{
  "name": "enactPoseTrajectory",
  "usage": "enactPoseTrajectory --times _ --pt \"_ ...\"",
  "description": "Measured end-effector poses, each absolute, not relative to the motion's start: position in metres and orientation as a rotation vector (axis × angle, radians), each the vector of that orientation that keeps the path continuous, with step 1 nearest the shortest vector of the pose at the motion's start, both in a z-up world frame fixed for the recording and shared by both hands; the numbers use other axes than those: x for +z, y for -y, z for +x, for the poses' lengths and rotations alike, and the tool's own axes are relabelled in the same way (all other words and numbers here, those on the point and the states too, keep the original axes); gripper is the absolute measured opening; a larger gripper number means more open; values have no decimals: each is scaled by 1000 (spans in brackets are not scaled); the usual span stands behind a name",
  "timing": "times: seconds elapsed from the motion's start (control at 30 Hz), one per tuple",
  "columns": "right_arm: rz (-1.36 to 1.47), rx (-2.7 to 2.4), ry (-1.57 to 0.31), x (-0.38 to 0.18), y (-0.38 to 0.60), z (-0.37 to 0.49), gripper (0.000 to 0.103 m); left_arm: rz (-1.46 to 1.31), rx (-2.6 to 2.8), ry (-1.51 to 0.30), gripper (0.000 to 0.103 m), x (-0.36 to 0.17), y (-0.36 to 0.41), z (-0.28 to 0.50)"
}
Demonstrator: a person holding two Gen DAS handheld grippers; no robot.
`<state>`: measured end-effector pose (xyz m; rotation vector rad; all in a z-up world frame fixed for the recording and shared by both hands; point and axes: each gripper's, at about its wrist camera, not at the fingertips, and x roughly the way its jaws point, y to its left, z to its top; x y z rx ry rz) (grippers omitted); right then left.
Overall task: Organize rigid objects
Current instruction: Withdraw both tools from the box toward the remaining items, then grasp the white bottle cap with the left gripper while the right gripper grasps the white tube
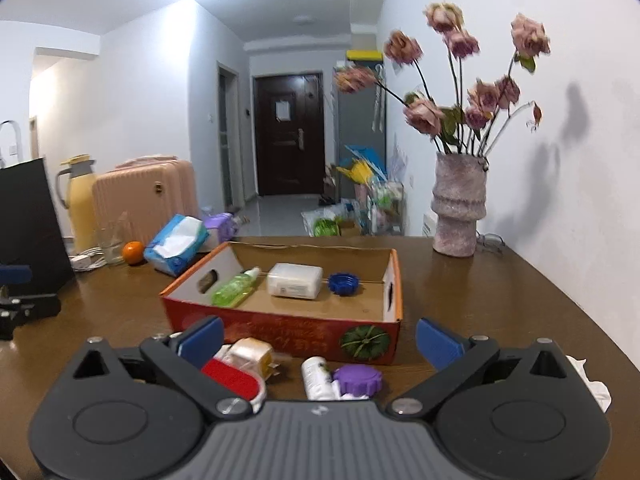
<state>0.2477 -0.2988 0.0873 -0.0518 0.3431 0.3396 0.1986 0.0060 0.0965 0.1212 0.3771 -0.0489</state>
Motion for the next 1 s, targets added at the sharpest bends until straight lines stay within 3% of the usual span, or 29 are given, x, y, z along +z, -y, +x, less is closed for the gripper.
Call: enactPoseTrajectory --times 0.2,0.4,0.73,1.0 --pt "-150 353 -281 50 283 180 103 101 -109 -351 103 60 12 135" --pt "-36 355 -347 6 279 137 103 -2 -139 -430 103 19 19 105" --pt "-24 336 -433 -28 277 143 102 -42 -100 -547 103 -4 9 144" --pt "-13 312 -469 -20 290 192 88 -26 -93 -567 103 -1 9 193"
